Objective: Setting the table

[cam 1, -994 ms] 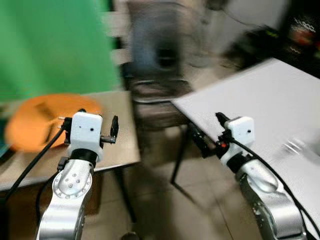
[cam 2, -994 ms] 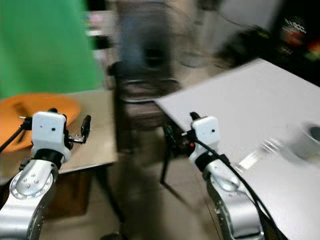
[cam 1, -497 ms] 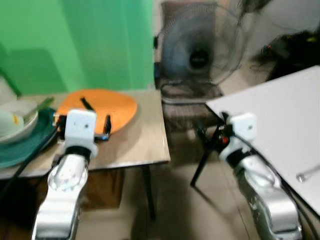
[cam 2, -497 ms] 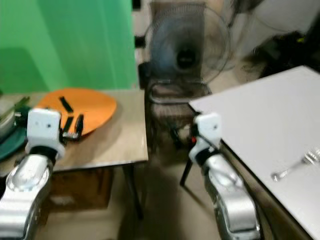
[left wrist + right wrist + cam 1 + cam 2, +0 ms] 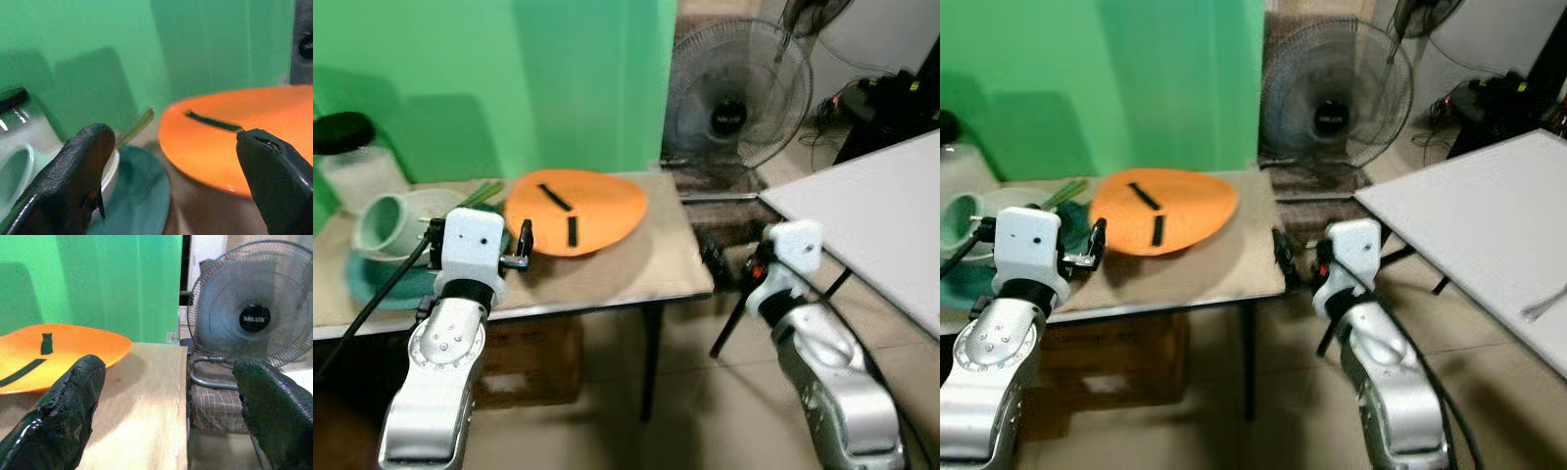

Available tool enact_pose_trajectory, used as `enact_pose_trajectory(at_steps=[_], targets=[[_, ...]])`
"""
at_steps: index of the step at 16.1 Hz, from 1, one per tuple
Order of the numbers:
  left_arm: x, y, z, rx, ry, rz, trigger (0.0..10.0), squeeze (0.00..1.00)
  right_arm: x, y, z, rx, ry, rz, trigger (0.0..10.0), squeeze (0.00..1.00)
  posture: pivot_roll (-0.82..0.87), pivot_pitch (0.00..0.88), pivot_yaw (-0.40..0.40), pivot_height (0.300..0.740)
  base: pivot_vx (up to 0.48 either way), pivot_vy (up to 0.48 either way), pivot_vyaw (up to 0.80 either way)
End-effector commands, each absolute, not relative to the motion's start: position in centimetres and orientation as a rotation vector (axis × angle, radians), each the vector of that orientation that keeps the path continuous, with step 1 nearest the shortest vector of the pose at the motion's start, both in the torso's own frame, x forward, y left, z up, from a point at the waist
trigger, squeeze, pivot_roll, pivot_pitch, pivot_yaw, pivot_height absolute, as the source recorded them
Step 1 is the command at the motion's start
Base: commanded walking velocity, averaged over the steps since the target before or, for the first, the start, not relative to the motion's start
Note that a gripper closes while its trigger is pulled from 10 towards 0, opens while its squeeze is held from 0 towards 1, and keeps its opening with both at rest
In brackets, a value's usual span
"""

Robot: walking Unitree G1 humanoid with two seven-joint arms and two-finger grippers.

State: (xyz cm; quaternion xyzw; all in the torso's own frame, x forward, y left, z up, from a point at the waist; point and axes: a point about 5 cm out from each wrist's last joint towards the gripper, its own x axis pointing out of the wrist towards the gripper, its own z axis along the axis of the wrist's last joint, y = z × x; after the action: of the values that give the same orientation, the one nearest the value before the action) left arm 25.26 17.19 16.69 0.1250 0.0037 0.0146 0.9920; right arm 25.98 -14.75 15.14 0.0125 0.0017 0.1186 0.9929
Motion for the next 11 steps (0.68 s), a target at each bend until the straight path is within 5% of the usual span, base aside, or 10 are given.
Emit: enact_pose_trajectory(at_steps=[1, 11], targets=[[25.19, 16.97, 16.89, 0.239, 0.005, 0.017, 10.0, 0.0, 26.13, -15.05, 15.01, 0.03, 0.02, 0.224, 10.0, 1.0, -0.04, 0.015, 0.006, 0.74, 0.0, 0.0, 0.0], [24.83, 16.36, 16.52, 0.21, 0.008, -0.029, 10.0, 0.0, 25.95, -14.53, 14.85, 0.065, 0.056, 0.285, 10.0, 1.0, -0.05, 0.0, -0.003, 0.74, 0.025, 0.0, -0.08]])
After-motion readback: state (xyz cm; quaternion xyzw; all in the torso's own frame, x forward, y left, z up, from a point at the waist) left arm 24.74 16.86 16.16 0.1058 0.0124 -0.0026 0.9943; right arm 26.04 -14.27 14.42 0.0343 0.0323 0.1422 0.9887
